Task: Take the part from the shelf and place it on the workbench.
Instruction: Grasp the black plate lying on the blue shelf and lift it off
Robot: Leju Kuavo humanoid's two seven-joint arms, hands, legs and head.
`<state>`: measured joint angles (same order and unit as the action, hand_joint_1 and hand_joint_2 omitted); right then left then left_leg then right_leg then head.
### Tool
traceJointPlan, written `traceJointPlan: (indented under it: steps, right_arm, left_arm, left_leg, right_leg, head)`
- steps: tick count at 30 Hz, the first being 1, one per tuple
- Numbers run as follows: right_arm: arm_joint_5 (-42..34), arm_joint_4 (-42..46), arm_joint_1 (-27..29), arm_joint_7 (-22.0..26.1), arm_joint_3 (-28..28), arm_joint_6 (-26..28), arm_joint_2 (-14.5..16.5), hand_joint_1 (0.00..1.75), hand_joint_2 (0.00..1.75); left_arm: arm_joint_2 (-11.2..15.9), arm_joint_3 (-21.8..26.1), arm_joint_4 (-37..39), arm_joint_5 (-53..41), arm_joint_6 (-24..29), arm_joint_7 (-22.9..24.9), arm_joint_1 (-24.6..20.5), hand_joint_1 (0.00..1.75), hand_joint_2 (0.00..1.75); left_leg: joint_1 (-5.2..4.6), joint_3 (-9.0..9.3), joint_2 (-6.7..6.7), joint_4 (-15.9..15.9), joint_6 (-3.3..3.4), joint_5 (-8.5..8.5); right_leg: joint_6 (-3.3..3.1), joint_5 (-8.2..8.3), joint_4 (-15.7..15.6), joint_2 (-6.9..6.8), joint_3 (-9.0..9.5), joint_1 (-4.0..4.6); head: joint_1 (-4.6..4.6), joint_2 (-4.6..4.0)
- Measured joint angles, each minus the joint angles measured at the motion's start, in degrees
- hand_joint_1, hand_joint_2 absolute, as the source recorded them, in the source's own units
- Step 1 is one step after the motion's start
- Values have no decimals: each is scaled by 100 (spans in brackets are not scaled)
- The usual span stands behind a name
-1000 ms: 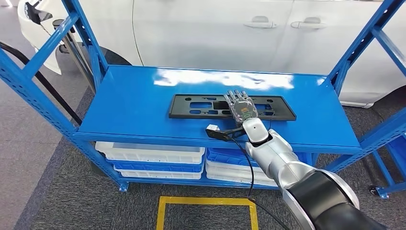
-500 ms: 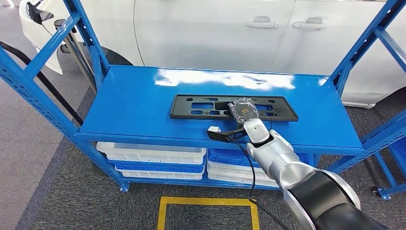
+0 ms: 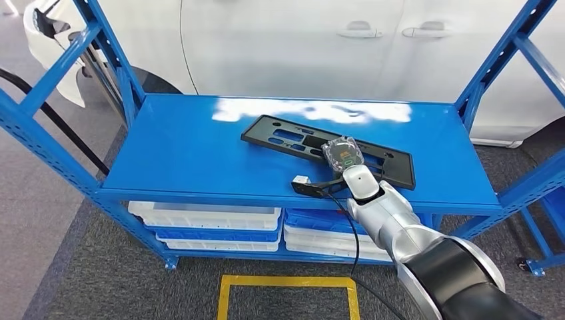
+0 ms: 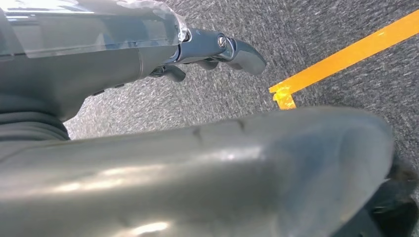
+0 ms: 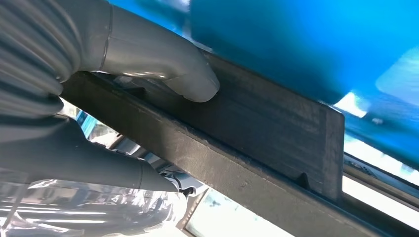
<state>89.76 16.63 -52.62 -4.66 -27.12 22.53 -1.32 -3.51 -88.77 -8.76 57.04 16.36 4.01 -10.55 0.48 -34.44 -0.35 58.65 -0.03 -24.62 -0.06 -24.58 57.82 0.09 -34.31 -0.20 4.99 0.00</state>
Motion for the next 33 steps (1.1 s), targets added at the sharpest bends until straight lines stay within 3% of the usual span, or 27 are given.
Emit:
traceJointPlan:
  steps: [4,6,8,9,10,11,13,15,17,20,22,24,25,26,27,29,30,31,33]
  right_arm:
    - [-38,21,-27,182,61,59,13,175,175]
    - [-59,71,-92,366,109,167,41,175,175]
    - [-111,162,-243,604,146,286,106,175,175]
    - [-165,217,-356,741,163,310,148,175,175]
    - [-272,287,-500,918,188,303,192,175,175]
    - [-459,384,-668,1137,228,240,244,175,175]
    - [-1196,690,-1063,1722,414,-120,357,175,175]
    - [-2381,1139,-1437,2290,734,-861,491,175,175]
    - [-3638,1635,-1668,2564,1032,-1771,603,175,175]
    - [-5288,2430,-1766,2556,1313,-2930,711,175,175]
    - [-6092,2922,-1797,2487,1460,-3385,754,175,175]
    - [-6468,3275,-1805,2429,1546,-3566,773,175,175]
    - [-6557,3424,-1792,2400,1570,-3604,775,175,175]
    - [-6601,3537,-1773,2378,1583,-3622,775,175,175]
    - [-6662,3630,-1756,2365,1592,-3652,775,175,175]
    - [-7066,3793,-1733,2300,1611,-3879,774,175,175]
    - [-7474,3874,-1719,2220,1619,-4090,771,175,175]
    - [-8007,3973,-1682,2093,1624,-4343,762,175,175]
    - [-9279,4229,-1509,1756,1589,-4865,705,175,175]
  left_arm:
    - [-3,-1,0,-21,105,-64,9,0,0]
    - [-5,1,0,-52,251,-170,-14,0,0]
    - [-5,1,0,-74,333,-264,-33,0,87]
    - [-3,0,0,-83,344,-301,-38,0,131]
    - [-1,-1,0,-90,349,-333,-40,0,175]
    - [1,-1,0,-94,362,-364,-43,0,175]
    - [3,1,0,-74,433,-425,-48,0,175]
    - [7,1,0,-7,528,-501,-48,0,175]
    - [11,2,0,72,585,-572,-31,0,175]
    - [17,3,0,147,627,-652,6,0,175]
    - [21,3,0,169,634,-682,18,0,175]
    - [22,3,0,182,635,-696,25,0,175]
    - [23,3,0,185,635,-700,28,0,175]
    - [23,3,0,187,635,-703,29,0,175]
    - [24,3,0,188,636,-705,30,0,175]
    - [28,3,1,194,643,-728,29,0,175]
    - [33,3,1,202,650,-750,28,0,175]
    - [38,3,1,218,657,-774,28,0,175]
    - [42,3,0,276,680,-816,36,0,175]
  left_leg:
    - [-5,-1,-10,-69,120,32]
    - [20,2,-8,-100,166,59]
    - [16,-9,0,-96,177,64]
    - [15,-11,4,-93,178,63]
    - [14,-12,6,-87,175,61]
    - [15,-11,6,-79,170,57]
    - [15,-12,3,-57,144,41]
    - [-9,-30,-7,-27,94,20]
    - [-21,-43,-23,-20,30,14]
    - [11,-80,-27,69,-76,-75]
    - [20,-289,-12,553,-126,-364]
    - [25,-651,-6,1348,-153,-692]
    - [26,-791,-5,1626,-156,-753]
    - [25,-832,-5,1676,-149,-694]
    - [23,-764,-5,1487,-132,-531]
    - [9,-420,-6,706,-67,-121]
    - [-4,-259,-6,349,-35,0]
    - [-17,-154,-7,124,-10,54]
    - [-29,-97,-12,-2,23,42]
  right_leg:
    - [116,-34,50,-1,-54,-10]
    - [169,-300,459,-4,-247,-29]
    - [203,-674,1245,-7,-618,-48]
    - [212,-771,1561,-7,-770,-56]
    - [213,-761,1699,-8,-840,-63]
    - [209,-642,1615,-8,-805,-68]
    - [185,-226,928,-8,-495,-76]
    - [143,-1,283,-5,-197,-63]
    - [84,-26,107,-4,-112,-33]
    - [-40,-19,54,-24,-83,-27]
    - [-100,-7,22,-37,-59,-38]
    - [-129,-16,24,-33,-49,-23]
    - [-138,-23,28,-28,-40,-12]
    - [-144,-31,33,-21,-32,-2]
    - [-145,-41,41,-12,-23,6]
    - [-132,-70,62,7,-9,25]
    - [-116,-83,76,17,-12,37]
    - [-94,-89,81,23,-18,46]
    - [-40,-88,69,25,-19,55]
  head:
    - [0,0]
    - [-1,0]
    - [-1,0]
    - [-1,0]
    - [-2,0]
    - [-2,0]
    - [-2,0]
    - [-1,0]
    - [-1,0]
    - [0,0]
    - [1,0]
    - [1,0]
    - [1,0]
    - [0,0]
    - [1,0]
    - [0,0]
    - [0,0]
    - [0,0]
    - [0,0]
